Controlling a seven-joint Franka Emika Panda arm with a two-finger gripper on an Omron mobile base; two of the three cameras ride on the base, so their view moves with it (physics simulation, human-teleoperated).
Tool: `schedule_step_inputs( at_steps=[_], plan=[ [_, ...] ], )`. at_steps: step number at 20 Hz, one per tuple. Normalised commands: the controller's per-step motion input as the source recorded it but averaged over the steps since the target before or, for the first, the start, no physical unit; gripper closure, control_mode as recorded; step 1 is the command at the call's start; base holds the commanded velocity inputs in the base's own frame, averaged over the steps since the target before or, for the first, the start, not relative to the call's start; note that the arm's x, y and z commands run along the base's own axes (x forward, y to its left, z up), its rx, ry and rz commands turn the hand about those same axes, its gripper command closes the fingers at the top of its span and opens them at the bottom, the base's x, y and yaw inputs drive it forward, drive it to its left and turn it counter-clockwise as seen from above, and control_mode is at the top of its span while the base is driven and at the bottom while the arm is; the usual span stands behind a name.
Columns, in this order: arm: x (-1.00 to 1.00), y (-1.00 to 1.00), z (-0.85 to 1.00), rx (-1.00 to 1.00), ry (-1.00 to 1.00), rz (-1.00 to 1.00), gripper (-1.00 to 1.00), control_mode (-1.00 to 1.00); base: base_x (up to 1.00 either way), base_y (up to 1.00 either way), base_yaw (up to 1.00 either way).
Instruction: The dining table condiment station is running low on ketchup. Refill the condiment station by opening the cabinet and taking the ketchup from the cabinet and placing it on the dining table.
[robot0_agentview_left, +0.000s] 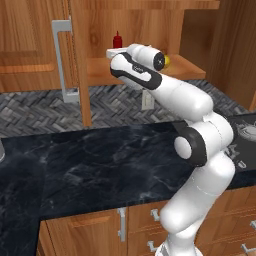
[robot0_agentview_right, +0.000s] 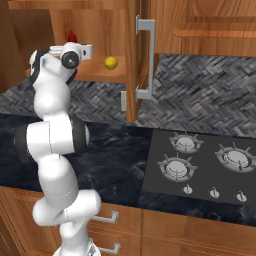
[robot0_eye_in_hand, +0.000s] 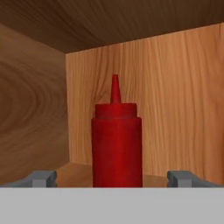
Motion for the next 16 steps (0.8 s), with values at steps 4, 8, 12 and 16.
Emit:
schedule_step_inputs(
  at_steps=[4, 8, 12, 16],
  plan=[
    [0.3, 0.02, 0.02, 0.0, 0.0, 0.02, -1.0, -1.0, 0.0, 0.0, 0.0],
    [0.3, 0.08, 0.01, 0.0, 0.03, 0.0, -1.0, -1.0, 0.0, 0.0, 0.0],
    [0.25, 0.16, 0.0, 0.0, 0.07, 0.0, -1.0, -1.0, 0.0, 0.0, 0.0],
    [0.02, 0.19, -0.01, 0.0, 0.1, 0.0, 1.0, -1.0, 0.0, 0.0, 0.0]
  ],
)
